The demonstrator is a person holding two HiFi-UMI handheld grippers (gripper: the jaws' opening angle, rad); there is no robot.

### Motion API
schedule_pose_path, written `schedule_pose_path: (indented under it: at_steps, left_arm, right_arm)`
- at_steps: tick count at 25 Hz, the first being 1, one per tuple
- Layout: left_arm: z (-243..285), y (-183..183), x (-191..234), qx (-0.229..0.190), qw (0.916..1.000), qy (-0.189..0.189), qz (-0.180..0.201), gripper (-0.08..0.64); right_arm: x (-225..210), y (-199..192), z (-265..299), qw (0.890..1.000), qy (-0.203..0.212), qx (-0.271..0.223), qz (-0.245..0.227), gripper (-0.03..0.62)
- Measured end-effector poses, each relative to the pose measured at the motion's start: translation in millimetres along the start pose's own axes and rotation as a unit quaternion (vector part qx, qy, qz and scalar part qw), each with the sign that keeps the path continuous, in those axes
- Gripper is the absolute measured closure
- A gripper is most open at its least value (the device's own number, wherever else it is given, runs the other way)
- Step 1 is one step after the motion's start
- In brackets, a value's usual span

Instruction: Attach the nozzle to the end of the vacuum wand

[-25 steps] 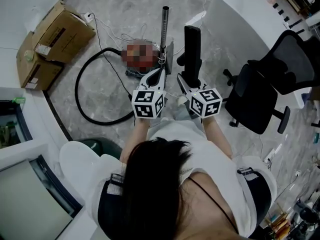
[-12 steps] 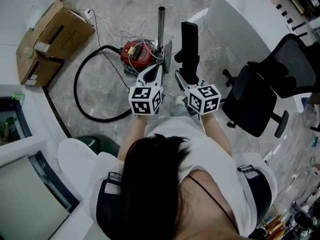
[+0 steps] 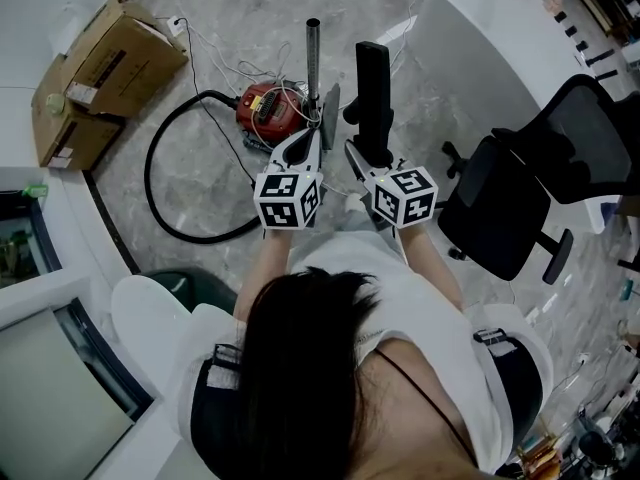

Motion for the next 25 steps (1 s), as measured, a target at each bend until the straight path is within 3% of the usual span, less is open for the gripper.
schedule_pose_path:
  at_steps: [25]
  left_arm:
    - [43,16,-5,-0.014,0.9977,0.064,-0.016,0.557]
  right_arm:
    - [-51,31,27,0.998,0.059,0.029,-0.013,0.514]
Point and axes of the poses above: the fingertips, and each gripper's own axes: z forward along the fingers, x to its left, y out of its top, the point moved 6 cm from there along -z, backward along the fingers, and after that the axes turned 3 degrees about z, right-handed, at the moved point
